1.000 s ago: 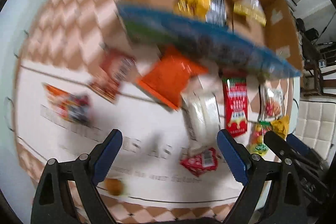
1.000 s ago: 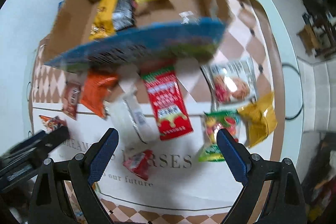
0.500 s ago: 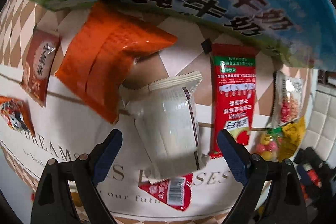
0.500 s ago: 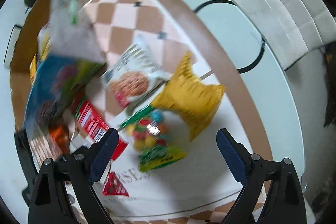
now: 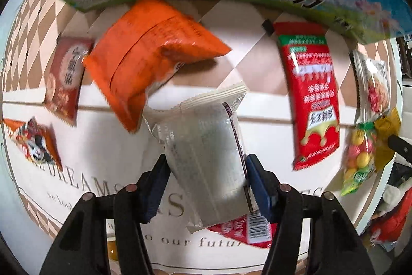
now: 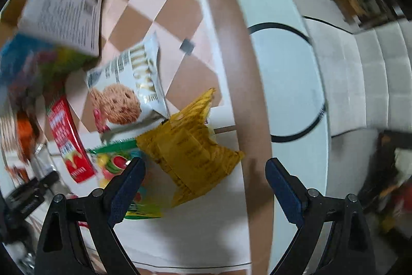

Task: Organize snacks
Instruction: 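Grasp the white wrapped pastry with left tool while right tool grasps the yellow chip bag, then lower both packets into the box beside the biscuit pack and release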

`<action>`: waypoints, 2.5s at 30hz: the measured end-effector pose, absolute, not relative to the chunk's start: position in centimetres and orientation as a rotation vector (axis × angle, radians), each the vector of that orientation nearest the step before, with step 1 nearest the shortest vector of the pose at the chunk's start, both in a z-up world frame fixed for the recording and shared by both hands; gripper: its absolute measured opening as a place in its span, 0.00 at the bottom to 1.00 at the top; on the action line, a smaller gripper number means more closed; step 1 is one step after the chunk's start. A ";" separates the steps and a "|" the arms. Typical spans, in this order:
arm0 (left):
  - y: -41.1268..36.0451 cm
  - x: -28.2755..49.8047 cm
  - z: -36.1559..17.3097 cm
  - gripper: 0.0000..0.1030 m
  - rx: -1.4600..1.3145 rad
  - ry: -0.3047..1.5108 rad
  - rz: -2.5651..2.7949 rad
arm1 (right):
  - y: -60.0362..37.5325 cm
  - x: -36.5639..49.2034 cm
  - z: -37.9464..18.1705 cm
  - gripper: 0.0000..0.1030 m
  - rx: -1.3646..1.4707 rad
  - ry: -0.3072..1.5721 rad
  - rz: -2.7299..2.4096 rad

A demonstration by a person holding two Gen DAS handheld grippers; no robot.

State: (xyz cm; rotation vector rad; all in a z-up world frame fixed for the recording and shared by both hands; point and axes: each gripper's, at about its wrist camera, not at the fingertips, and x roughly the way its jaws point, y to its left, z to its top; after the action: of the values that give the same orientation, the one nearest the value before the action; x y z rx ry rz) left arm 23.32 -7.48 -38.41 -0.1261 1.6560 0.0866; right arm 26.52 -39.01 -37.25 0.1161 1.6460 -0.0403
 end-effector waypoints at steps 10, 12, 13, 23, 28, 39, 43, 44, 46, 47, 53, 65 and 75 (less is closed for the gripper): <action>-4.5 20.6 -38.3 0.59 -0.179 1.662 0.075 | -39.1 24.5 -39.3 0.70 0.263 1.732 -0.112; -3.8 20.1 -38.4 0.59 -0.199 1.669 0.070 | -39.5 23.9 -39.6 0.75 0.353 1.769 -0.122; -3.9 20.0 -38.5 0.59 -0.202 1.672 0.067 | -39.6 23.6 -39.9 0.80 0.369 1.782 -0.117; -5.5 21.3 -38.4 0.55 -0.197 1.673 0.072 | -39.8 22.5 -40.9 0.71 0.281 1.745 -0.136; -6.7 21.1 -38.0 0.54 -0.148 1.660 0.091 | -38.2 20.3 -40.7 0.56 0.260 1.697 -0.158; -6.1 19.3 -31.7 0.53 -0.083 1.541 0.072 | -37.4 18.1 -34.9 0.45 0.330 1.603 -0.146; -5.1 19.3 -27.8 0.53 -0.114 1.482 0.046 | -36.1 17.9 -31.6 0.45 0.363 1.557 -0.089; -4.8 19.6 -26.3 0.53 -0.128 1.459 0.037 | -35.7 18.3 -31.0 0.45 0.369 1.544 -0.069; -4.6 20.2 -24.1 0.53 -0.137 1.421 0.027 | -34.4 19.1 -28.9 0.45 0.374 1.512 -0.017; -4.4 20.8 -22.9 0.53 -0.136 1.401 0.015 | -34.1 20.3 -28.1 0.45 0.378 1.501 0.008; -2.9 26.6 -17.6 0.53 -0.081 1.320 -0.020 | -28.4 25.3 -22.1 0.45 0.384 1.420 0.178; 1.6 42.3 -21.2 0.54 0.109 1.443 0.041 | -19.4 38.9 -22.4 0.45 0.256 1.458 0.213; 2.9 49.5 -27.7 0.56 0.163 1.582 0.051 | -17.7 44.8 -30.3 0.45 0.234 1.618 0.126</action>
State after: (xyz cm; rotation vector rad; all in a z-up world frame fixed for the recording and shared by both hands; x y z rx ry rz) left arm 49.50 2.86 -27.72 0.1630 1.5822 0.0512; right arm 44.80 -17.67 -30.35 0.2335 1.6184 0.1257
